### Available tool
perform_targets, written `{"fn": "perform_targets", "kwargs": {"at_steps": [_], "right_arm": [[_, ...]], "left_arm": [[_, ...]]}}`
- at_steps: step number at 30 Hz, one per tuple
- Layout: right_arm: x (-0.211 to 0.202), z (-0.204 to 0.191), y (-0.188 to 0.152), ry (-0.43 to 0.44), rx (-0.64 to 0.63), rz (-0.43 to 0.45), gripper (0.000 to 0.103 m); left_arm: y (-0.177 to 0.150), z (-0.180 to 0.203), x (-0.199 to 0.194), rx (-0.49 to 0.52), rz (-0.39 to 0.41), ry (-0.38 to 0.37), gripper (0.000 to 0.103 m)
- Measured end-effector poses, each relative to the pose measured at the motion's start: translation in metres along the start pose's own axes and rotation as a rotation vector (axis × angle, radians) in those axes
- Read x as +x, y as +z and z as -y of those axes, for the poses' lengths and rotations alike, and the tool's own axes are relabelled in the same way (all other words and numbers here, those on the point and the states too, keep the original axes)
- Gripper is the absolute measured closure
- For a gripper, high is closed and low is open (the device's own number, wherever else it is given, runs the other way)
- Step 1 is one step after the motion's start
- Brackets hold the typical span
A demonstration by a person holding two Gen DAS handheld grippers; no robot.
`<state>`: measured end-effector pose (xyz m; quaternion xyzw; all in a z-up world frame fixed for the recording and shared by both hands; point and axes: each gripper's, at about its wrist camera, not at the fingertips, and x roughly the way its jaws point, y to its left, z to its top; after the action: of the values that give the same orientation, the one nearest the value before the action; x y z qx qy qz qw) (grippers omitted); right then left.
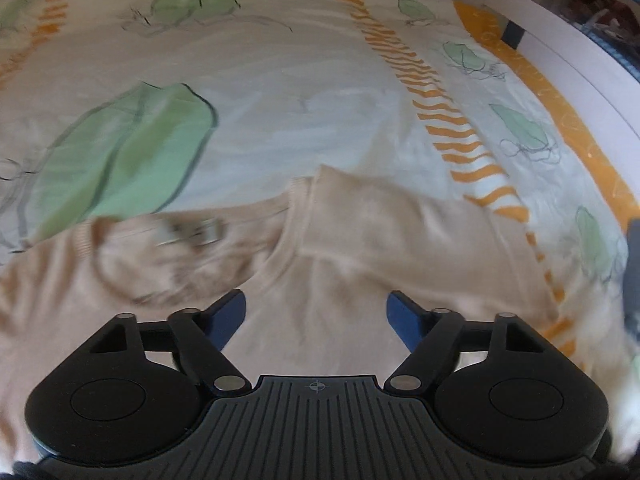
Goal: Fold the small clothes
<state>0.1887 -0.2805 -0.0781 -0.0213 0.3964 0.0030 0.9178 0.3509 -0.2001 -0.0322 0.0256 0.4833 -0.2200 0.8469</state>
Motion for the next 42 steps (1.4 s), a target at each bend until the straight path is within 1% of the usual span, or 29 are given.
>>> {"fn": "perform_targets", "kwargs": {"at_steps": [1, 7, 11, 12, 13, 14, 15, 16, 18, 20, 21, 24, 26, 29, 31, 34, 37, 38, 40, 42], "right_arm": [[-0.001, 0.0, 0.001, 0.004, 0.0, 0.001, 0.003], [-0.011, -0.004, 0.005, 0.036, -0.005, 0.037, 0.003], [-0.016, -0.005, 0.007, 0.057, 0.007, 0.058, 0.003], [-0.017, -0.005, 0.007, 0.058, 0.01, 0.062, 0.003], [-0.017, -0.004, 0.008, 0.058, 0.014, 0.066, 0.003], [-0.018, -0.004, 0.008, 0.058, 0.018, 0.07, 0.003], [-0.019, -0.003, 0.008, 0.059, 0.022, 0.073, 0.003], [-0.019, -0.003, 0.009, 0.058, 0.027, 0.075, 0.003], [-0.017, 0.0, 0.011, 0.055, 0.042, 0.072, 0.003], [-0.015, 0.001, 0.011, 0.06, 0.058, 0.068, 0.003], [-0.015, 0.002, 0.01, 0.065, 0.066, 0.065, 0.003], [-0.014, 0.005, 0.01, 0.072, 0.081, 0.067, 0.003], [-0.014, 0.004, 0.009, 0.074, 0.078, 0.072, 0.003], [-0.018, 0.002, 0.009, 0.092, 0.069, 0.094, 0.003], [-0.022, -0.001, 0.008, 0.113, 0.058, 0.113, 0.003], [-0.025, -0.008, 0.008, 0.139, 0.033, 0.135, 0.003], [-0.026, -0.015, 0.007, 0.158, 0.004, 0.142, 0.003], [-0.026, -0.017, 0.007, 0.165, -0.004, 0.142, 0.003], [-0.026, -0.021, 0.007, 0.179, -0.016, 0.142, 0.003], [-0.025, -0.024, 0.006, 0.187, -0.028, 0.138, 0.003]], "left_arm": [[0.004, 0.002, 0.007, -0.009, -0.015, -0.008, 0.035], [0.02, 0.008, 0.043, -0.062, -0.066, 0.006, 0.036], [0.026, 0.007, 0.057, -0.1, -0.077, -0.009, 0.036], [0.027, 0.006, 0.058, -0.108, -0.069, -0.019, 0.039], [0.028, 0.006, 0.058, -0.116, -0.063, -0.028, 0.05], [0.03, 0.006, 0.058, -0.126, -0.061, -0.03, 0.055], [0.032, 0.007, 0.057, -0.135, -0.058, -0.033, 0.065], [0.033, 0.008, 0.055, -0.14, -0.049, -0.041, 0.076], [0.036, 0.012, 0.051, -0.137, -0.034, -0.064, 0.088], [0.039, 0.018, 0.045, -0.119, -0.015, -0.066, 0.09], [0.039, 0.022, 0.041, -0.106, -0.004, -0.063, 0.093], [0.043, 0.032, 0.023, -0.087, 0.024, -0.075, 0.093], [0.045, 0.036, 0.003, -0.071, 0.058, -0.086, 0.093], [0.047, 0.032, -0.03, -0.067, 0.112, -0.108, 0.093], [0.045, 0.023, -0.057, -0.061, 0.155, -0.11, 0.093], [0.039, 0.003, -0.094, -0.051, 0.208, -0.066, 0.093], [0.029, -0.029, -0.116, -0.054, 0.233, 0.018, 0.093], [0.025, -0.042, -0.119, -0.056, 0.231, 0.055, 0.093], [0.015, -0.07, -0.115, -0.085, 0.201, 0.13, 0.093], [0.005, -0.098, -0.102, -0.129, 0.151, 0.173, 0.093]]}}
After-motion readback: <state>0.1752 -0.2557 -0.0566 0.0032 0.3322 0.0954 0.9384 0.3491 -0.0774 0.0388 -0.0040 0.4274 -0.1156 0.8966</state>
